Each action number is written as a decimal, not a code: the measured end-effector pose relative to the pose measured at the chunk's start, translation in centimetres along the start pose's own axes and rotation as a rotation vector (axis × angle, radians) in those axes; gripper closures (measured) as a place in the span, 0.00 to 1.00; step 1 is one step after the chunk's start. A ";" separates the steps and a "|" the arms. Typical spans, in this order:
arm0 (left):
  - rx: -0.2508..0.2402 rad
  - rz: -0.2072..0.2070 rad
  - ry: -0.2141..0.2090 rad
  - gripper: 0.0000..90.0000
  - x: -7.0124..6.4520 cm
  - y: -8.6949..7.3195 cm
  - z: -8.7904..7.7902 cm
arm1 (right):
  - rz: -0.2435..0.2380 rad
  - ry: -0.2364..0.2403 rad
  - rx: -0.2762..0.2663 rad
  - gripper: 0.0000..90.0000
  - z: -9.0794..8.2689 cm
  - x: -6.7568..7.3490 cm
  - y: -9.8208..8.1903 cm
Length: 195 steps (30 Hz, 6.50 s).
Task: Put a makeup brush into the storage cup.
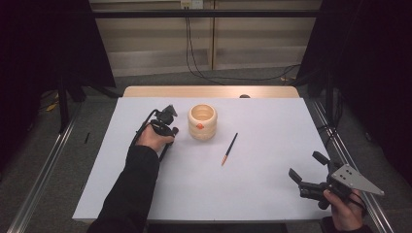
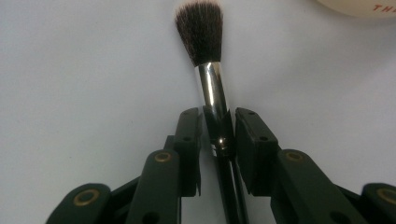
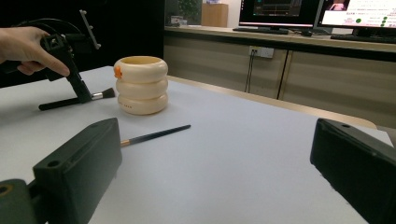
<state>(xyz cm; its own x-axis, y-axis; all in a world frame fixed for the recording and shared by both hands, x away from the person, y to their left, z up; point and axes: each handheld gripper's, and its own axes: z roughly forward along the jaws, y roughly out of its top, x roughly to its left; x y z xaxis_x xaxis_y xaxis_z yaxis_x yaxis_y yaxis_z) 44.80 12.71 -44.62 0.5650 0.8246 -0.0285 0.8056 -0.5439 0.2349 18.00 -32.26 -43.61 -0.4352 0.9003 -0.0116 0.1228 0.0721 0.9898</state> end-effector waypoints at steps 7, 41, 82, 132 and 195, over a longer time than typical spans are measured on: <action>0.007 -0.006 0.000 0.79 -0.1 0.1 0.1 | -0.001 -0.007 0.002 0.02 0.0 0.0 0.0; 0.080 -0.042 -0.039 0.88 0.5 1.0 0.1 | -0.008 -0.004 0.002 0.02 -0.2 0.0 0.0; -0.183 -0.083 -0.078 0.88 1.2 -1.3 -3.6 | -0.006 -0.012 0.002 0.02 0.0 0.0 0.0; -0.747 -0.047 -0.090 0.88 0.5 -5.4 -8.6 | -0.003 -0.012 0.003 0.02 0.0 0.0 0.0; -1.141 0.067 -0.144 0.88 -3.1 -4.2 -11.3 | 0.001 -0.020 -0.009 0.00 0.0 0.1 -0.1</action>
<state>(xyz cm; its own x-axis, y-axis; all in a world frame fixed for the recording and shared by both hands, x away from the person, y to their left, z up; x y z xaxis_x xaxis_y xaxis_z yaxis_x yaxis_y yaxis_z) 37.68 14.21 -34.56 0.6753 0.7337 -0.0760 0.1845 -0.0682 0.9805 17.94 -32.22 -43.66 -0.4170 0.9088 -0.0136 0.1149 0.0676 0.9911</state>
